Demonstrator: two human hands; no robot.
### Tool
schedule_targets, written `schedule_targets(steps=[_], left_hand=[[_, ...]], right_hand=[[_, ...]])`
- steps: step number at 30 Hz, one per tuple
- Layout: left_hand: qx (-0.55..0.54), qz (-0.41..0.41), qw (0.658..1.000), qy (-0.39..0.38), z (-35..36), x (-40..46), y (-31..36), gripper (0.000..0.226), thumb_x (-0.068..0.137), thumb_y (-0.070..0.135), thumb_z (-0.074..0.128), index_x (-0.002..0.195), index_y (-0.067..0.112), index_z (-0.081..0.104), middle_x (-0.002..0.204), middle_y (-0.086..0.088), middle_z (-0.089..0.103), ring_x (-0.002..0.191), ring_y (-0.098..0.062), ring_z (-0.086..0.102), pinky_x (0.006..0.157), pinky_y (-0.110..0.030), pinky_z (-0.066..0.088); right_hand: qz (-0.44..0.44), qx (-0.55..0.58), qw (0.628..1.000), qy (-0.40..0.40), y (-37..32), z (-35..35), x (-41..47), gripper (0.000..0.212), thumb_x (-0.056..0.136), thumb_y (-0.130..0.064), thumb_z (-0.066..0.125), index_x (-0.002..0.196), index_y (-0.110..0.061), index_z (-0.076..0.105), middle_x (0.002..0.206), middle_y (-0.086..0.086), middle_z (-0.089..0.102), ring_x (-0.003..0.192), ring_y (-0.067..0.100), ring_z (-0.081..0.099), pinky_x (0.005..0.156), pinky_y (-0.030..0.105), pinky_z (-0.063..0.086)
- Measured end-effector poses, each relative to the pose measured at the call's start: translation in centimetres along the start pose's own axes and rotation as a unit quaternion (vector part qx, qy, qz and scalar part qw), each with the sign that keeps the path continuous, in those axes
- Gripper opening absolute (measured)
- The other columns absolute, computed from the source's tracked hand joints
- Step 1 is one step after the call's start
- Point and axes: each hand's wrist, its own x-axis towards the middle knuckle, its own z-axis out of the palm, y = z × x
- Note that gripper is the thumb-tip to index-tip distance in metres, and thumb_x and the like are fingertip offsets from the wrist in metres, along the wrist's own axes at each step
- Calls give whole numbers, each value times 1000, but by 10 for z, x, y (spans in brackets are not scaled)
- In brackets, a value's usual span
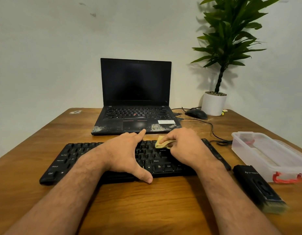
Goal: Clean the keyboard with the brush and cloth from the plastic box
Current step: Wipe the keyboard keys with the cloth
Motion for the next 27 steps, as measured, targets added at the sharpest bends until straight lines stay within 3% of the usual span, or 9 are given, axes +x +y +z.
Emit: schedule_targets(steps=[4,8,12,14,17,21,23,25,27], left_hand=[[1,-1,1000,0,-1,0,0,151,41,80,79,155,32,-7,159,6,25,143,-14,25,119,-39,28],[15,6,1000,4,-1,0,3,150,41,81,76,156,30,-5,158,6,26,142,-15,26,118,-39,29],[-9,4,1000,-2,0,0,0,151,37,85,74,156,34,-4,159,6,25,143,-16,26,119,-42,27],[-29,8,1000,-8,2,1,-1,151,33,92,69,154,40,-6,161,6,24,144,-16,28,119,-44,27],[-20,13,1000,-9,4,5,0,150,31,95,65,153,43,-7,158,11,28,140,-15,35,117,-44,31],[-7,17,1000,-8,4,9,2,153,31,94,66,154,40,-8,154,11,33,136,-15,39,115,-43,34],[-5,17,1000,-9,3,9,2,153,32,93,67,154,38,-7,151,11,35,135,-14,40,114,-42,35],[-3,13,1000,-12,2,9,2,153,32,93,67,155,37,-7,153,10,34,136,-15,39,115,-42,34],[0,11,1000,-14,2,10,2,155,31,93,67,154,37,-7,156,8,31,139,-16,37,116,-43,32]], right_hand=[[9,-14,999,38,-2,-3,-1,40,93,-6,56,116,-34,71,108,-10,64,83,2,54,74,17,48],[-71,-1,997,16,-15,8,-7,42,89,-1,54,102,-35,76,111,-11,69,90,1,56,86,19,49],[18,71,991,113,3,-4,-7,32,96,-11,58,112,-35,71,106,-12,66,77,0,57,65,16,45],[31,68,993,92,14,-12,-10,31,94,-23,66,122,-37,67,113,-9,68,83,2,58,71,17,45],[36,-18,999,-11,19,-16,-13,51,85,-37,75,133,-43,58,130,-7,63,108,9,55,88,25,42],[14,-26,997,78,23,-17,-19,38,94,-16,64,126,-36,65,121,-6,67,89,3,57,81,17,48],[-15,-22,991,132,20,-16,-24,39,92,-7,59,120,-33,70,121,-7,68,97,6,59,91,26,53],[-72,-58,991,93,12,-13,-25,45,88,-4,56,119,-33,71,124,-10,66,112,8,54,107,31,43],[-89,-108,990,15,5,-8,-26,51,85,-1,53,121,-34,70,129,-12,63,116,10,48,110,27,33]])
